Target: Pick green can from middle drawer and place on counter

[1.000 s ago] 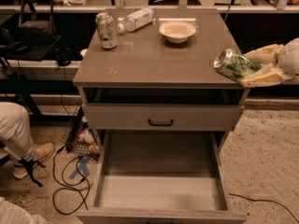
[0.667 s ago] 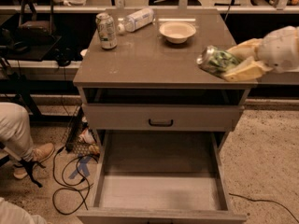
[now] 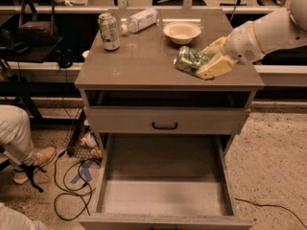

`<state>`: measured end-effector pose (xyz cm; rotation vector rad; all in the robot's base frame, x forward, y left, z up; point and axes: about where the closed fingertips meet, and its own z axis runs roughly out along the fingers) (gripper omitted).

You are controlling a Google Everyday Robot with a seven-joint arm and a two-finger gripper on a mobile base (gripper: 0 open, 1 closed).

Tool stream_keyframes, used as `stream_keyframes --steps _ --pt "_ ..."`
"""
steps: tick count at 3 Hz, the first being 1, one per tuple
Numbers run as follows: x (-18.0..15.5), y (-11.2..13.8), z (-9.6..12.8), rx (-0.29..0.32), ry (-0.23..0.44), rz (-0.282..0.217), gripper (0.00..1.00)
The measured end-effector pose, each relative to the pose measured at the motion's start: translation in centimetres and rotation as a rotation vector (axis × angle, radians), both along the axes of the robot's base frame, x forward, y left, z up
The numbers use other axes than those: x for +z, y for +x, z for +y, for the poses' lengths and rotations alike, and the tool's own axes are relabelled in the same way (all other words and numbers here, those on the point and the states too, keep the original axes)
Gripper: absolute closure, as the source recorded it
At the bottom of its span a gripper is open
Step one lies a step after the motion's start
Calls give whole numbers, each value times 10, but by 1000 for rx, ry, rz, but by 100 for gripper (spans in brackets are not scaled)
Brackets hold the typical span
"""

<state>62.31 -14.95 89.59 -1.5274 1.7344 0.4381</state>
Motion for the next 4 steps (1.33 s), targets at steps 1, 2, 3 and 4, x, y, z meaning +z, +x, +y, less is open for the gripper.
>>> stream_keyframes --steps 1,2,3,4 --pt "-6 36 13 -49 0 23 100" --pt "-10 61 17 -83 0 36 100" --pt "-21 81 23 -103 -24 70 82" --pt "-28 94 28 -114 -42 95 59"
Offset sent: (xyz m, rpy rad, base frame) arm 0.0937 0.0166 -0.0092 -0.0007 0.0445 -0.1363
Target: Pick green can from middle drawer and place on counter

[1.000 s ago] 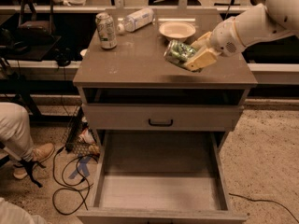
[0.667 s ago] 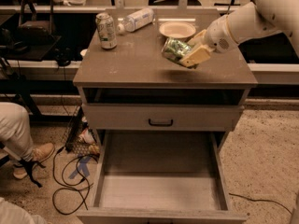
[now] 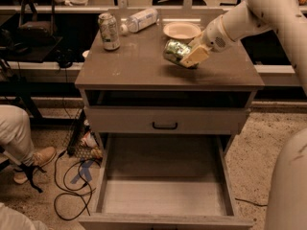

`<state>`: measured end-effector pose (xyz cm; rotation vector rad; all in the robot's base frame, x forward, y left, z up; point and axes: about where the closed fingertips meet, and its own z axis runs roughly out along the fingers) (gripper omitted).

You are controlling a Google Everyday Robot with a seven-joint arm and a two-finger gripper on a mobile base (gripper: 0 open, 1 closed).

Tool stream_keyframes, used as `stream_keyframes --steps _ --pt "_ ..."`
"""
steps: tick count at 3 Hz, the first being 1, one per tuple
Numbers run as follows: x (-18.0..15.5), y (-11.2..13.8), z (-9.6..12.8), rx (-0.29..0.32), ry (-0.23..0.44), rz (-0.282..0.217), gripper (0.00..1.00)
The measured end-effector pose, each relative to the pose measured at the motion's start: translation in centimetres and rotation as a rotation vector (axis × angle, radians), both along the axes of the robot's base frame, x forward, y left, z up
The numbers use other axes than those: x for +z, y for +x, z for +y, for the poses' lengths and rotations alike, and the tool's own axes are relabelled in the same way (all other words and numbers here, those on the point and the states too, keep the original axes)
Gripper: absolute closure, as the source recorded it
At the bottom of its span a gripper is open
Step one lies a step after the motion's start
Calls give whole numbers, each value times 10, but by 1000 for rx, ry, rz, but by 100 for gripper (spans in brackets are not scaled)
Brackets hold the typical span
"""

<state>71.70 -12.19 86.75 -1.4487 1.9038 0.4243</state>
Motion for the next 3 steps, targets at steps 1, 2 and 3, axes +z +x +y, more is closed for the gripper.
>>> stream_keyframes --steps 1,2,3 --pt "-2 8 2 -7 0 14 36" --pt "0 13 0 -15 2 4 13" --pt "1 16 -10 -32 8 -4 0"
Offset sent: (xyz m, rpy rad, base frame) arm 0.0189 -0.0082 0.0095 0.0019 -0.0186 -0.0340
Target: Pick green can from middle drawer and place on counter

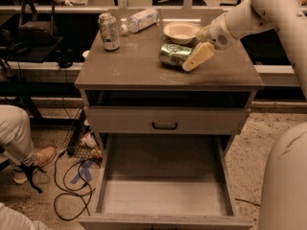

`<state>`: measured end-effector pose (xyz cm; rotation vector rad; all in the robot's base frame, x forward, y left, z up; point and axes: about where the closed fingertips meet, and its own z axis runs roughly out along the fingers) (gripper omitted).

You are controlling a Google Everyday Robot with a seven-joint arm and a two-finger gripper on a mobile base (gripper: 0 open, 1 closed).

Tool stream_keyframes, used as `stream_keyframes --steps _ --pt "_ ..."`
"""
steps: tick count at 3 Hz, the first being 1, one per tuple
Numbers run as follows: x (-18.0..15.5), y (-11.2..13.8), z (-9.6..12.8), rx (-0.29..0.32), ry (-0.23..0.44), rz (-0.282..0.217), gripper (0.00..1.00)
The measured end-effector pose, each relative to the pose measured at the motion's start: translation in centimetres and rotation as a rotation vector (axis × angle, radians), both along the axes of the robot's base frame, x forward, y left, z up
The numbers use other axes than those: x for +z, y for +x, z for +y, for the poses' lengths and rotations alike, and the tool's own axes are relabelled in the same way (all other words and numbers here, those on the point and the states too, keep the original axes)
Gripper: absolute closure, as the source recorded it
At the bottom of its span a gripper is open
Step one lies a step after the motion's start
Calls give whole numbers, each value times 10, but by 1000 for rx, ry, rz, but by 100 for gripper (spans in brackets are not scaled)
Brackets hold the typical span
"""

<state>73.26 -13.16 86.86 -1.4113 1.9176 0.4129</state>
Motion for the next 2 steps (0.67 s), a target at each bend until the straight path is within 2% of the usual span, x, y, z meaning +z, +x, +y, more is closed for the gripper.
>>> stream_keyframes --steps 1,2 --pt "-1 -3 -30 -46 -7 -4 0" --pt "-1 -16 -78 -103 13 -29 0"
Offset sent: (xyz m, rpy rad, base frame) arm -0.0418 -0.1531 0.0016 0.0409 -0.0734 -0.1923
